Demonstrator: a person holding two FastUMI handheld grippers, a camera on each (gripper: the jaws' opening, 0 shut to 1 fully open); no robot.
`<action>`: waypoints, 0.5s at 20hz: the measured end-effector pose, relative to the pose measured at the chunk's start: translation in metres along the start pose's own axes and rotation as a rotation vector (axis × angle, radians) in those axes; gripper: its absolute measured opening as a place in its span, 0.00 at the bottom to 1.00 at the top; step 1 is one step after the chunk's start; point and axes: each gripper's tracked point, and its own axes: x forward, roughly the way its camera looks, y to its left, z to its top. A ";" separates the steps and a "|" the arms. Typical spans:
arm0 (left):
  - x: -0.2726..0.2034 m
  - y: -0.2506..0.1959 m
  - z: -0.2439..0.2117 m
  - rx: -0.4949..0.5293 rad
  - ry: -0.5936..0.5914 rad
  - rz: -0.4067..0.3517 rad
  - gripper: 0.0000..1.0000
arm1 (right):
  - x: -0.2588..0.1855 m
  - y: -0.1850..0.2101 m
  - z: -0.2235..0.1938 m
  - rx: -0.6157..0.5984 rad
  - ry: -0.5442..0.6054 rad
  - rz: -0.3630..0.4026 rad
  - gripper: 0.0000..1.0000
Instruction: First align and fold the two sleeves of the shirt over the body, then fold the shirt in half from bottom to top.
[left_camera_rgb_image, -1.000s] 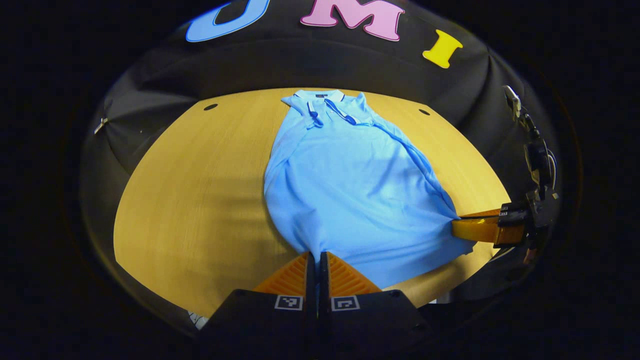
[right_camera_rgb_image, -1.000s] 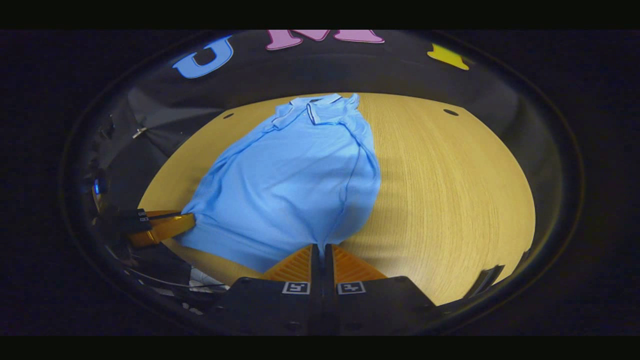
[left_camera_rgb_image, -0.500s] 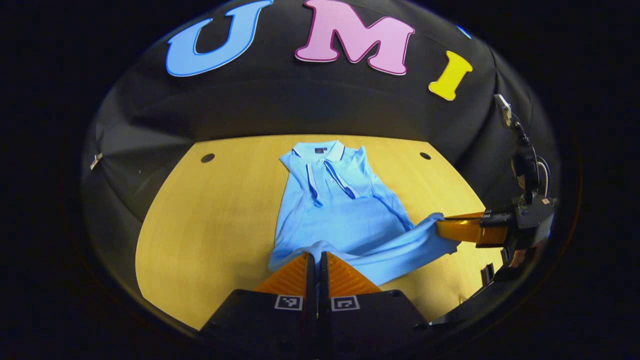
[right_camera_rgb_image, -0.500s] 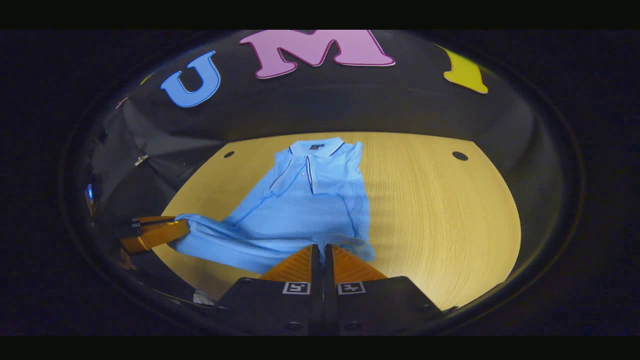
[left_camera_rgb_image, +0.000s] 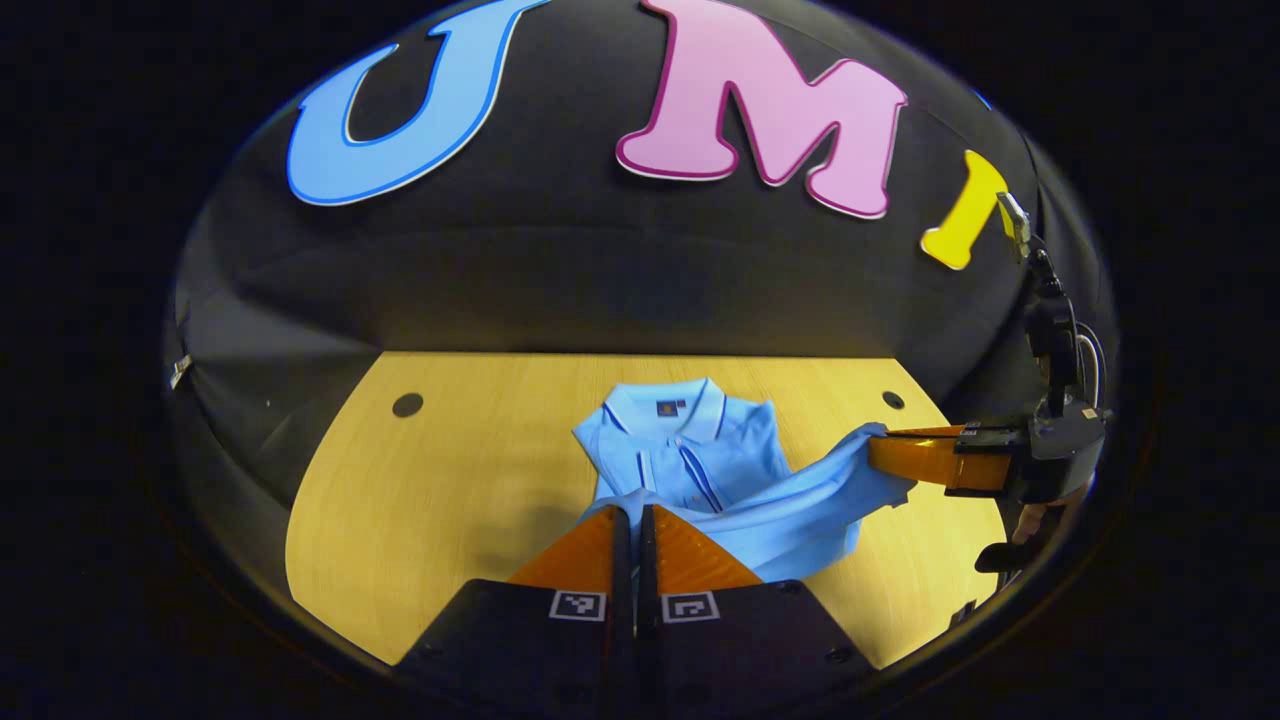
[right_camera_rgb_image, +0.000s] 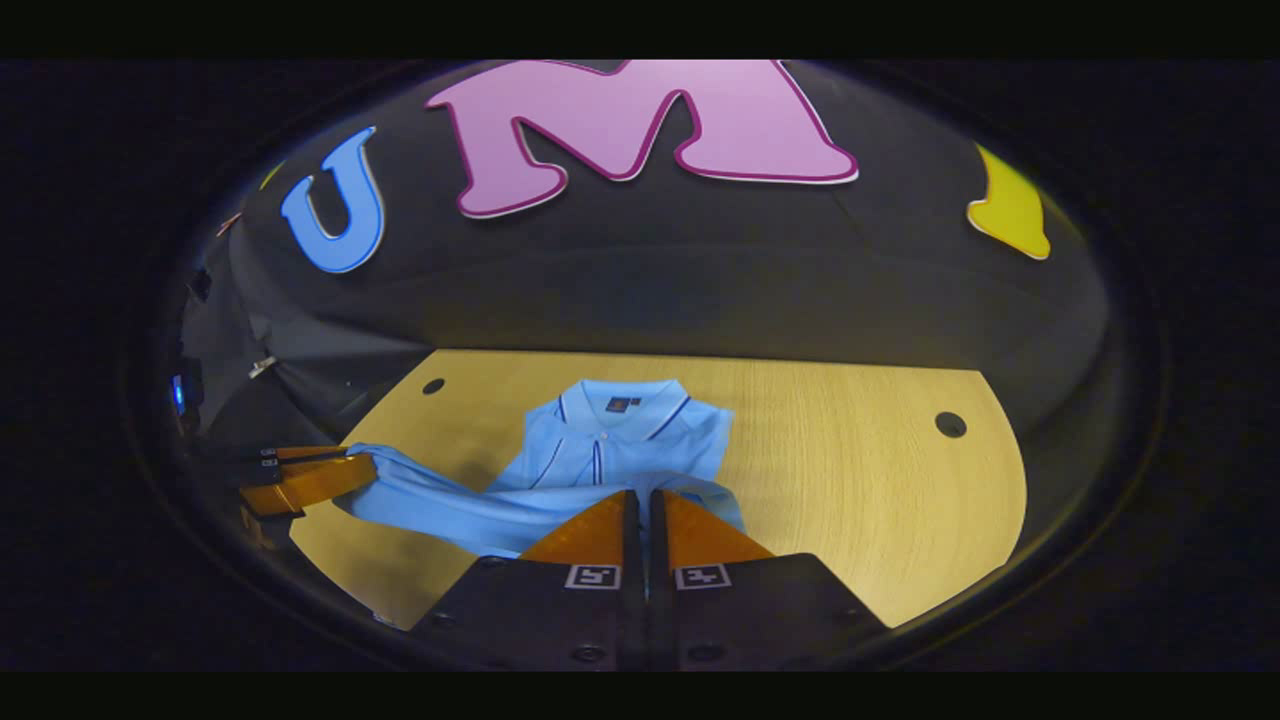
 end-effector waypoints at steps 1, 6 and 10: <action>0.016 0.005 0.010 0.001 -0.010 0.007 0.06 | 0.013 -0.005 0.012 -0.017 -0.012 -0.010 0.00; 0.108 0.028 0.049 -0.018 -0.040 0.024 0.06 | 0.090 -0.031 0.057 -0.035 -0.059 -0.047 0.05; 0.185 0.048 0.051 -0.020 -0.052 0.045 0.06 | 0.150 -0.045 0.066 -0.101 -0.078 -0.084 0.00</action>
